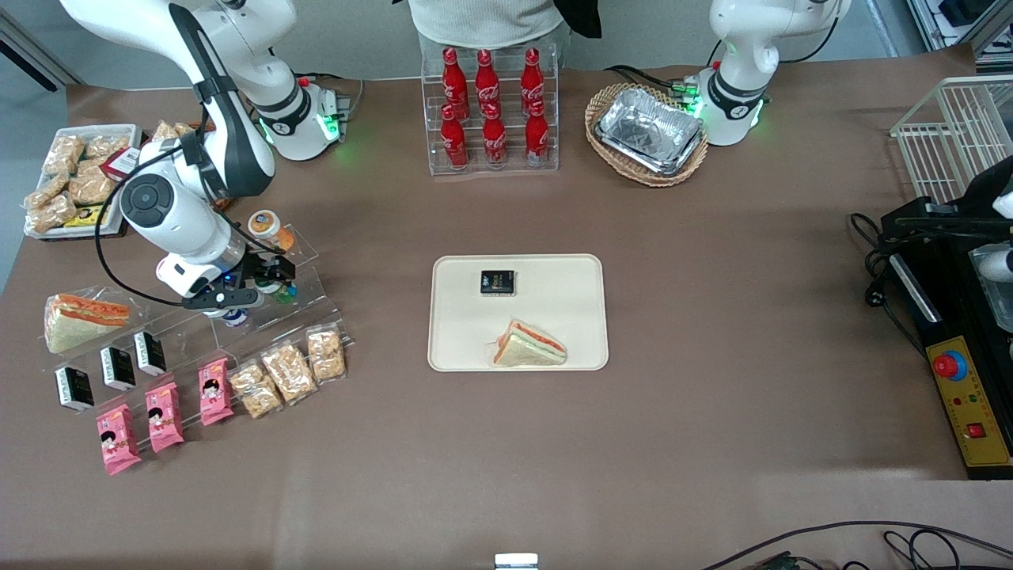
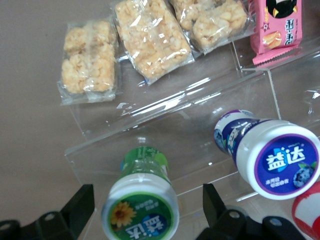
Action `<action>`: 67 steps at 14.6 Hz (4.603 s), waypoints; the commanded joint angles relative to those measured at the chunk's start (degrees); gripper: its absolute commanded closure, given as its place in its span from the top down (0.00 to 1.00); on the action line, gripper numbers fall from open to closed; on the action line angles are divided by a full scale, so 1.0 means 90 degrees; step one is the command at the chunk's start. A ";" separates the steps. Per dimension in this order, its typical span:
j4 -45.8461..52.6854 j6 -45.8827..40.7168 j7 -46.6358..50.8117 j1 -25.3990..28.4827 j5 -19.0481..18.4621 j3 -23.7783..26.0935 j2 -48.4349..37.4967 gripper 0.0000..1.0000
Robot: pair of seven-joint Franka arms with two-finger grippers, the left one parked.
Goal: Place green gum on tray
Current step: 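Close the right gripper on the green-capped bottle, then lift the green-capped bottle up out of the rack with the right gripper, then carry the bottle over to the cream tray beside the black tissue pack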
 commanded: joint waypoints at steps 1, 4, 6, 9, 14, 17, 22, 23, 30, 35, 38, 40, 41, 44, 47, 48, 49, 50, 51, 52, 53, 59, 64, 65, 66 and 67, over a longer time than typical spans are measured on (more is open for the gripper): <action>-0.0250 0.0176 0.0087 -0.0008 0.0110 -0.0026 -0.0153 0.90; -0.0270 0.0176 0.0087 0.0002 0.0276 -0.0026 -0.0153 0.72; -0.0251 0.0176 0.0087 0.0002 0.0402 -0.0026 -0.0153 0.49; -0.0202 0.0176 0.0077 0.0002 0.0462 -0.0035 -0.0182 0.03; 0.0275 -0.0280 -0.0284 -0.0008 0.0462 -0.0152 -0.0513 0.00; 0.1424 -0.1829 -0.0294 0.0002 0.0442 -0.0182 -0.0563 0.00; 0.2980 -0.3805 -0.0178 0.0090 0.0413 -0.0084 -0.0543 0.00; 0.3233 -0.4098 -0.0158 0.0099 0.0442 -0.0045 -0.0543 0.00; 0.4007 -0.5078 0.1519 0.0090 0.0772 0.1233 -0.0602 0.00; 0.3988 -0.4610 0.2585 0.0100 0.1096 0.2014 -0.0369 0.00; 0.3880 -0.4045 0.2976 0.0109 0.1096 0.2424 -0.0008 0.00; 0.3802 -0.3576 0.3210 0.0158 0.1096 0.2639 0.0285 0.00; 0.3763 -0.3361 0.3318 0.0207 0.1096 0.2660 0.0422 0.00; 0.3569 -0.2804 0.3601 0.0479 0.1087 0.2660 0.0803 0.00; 0.2945 -0.1975 0.3739 0.0665 0.1067 0.2660 0.0872 0.00; 0.2769 -0.1701 0.3739 0.0685 0.1067 0.2660 0.0911 0.00; 0.2631 -0.1486 0.3739 0.0705 0.1067 0.2660 0.0999 0.00; 0.2466 -0.1252 0.3739 0.0753 0.1067 0.2660 0.1087 0.00; 0.2280 -0.0979 0.3749 0.0822 0.1077 0.2660 0.1184 0.00; 0.2085 -0.0628 0.3778 0.0900 0.1077 0.2660 0.1272 0.00; 0.1938 -0.0276 0.3962 0.0987 0.1077 0.2660 0.1389 0.00; 0.1888 0.0761 0.4598 0.1437 0.1077 0.2670 0.2307 0.00; 0.1898 0.1210 0.4608 0.1437 0.1087 0.2679 0.2708 0.00; 0.1898 0.1289 0.4608 0.1418 0.1106 0.2689 0.2747 0.00; 0.1907 0.1309 0.4608 0.1418 0.1145 0.2689 0.2786 0.00; 0.1907 0.1309 0.4608 0.1418 0.1242 0.2689 0.2787 0.10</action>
